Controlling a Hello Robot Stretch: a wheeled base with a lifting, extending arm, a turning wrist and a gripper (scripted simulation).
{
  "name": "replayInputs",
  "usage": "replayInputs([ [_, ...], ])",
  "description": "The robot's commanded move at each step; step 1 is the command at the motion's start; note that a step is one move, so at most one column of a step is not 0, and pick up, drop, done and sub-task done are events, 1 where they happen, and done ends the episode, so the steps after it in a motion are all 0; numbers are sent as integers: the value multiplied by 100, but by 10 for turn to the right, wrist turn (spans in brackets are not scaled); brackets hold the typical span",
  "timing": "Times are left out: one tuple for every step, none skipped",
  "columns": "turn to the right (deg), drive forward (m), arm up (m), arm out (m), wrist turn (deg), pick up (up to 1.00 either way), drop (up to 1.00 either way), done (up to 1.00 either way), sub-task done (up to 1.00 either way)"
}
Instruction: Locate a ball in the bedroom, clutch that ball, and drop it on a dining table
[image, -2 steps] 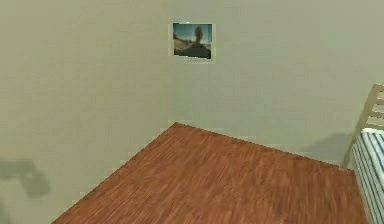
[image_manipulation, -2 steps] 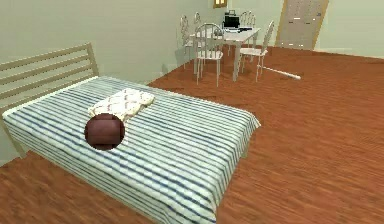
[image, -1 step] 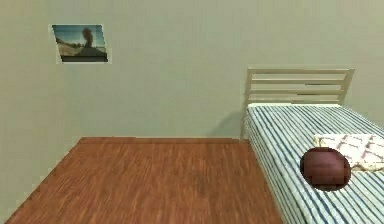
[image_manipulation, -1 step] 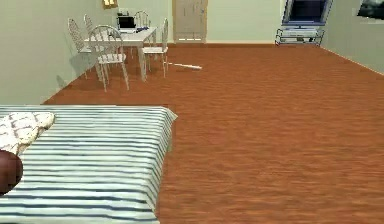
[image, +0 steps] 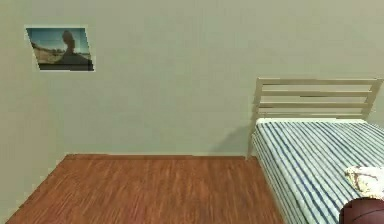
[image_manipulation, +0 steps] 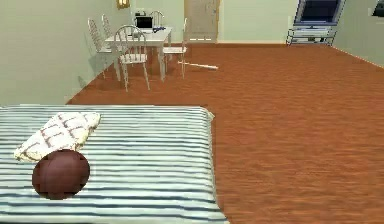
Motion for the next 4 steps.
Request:
replayInputs([
  [-330,0,0,0,0,0,0,0,0],
  [0,0,50,0,0,0,0,0,0],
  [0,0,26,0,0,0,0,0,0],
  [0,0,0,50,0,0,0,0,0],
])
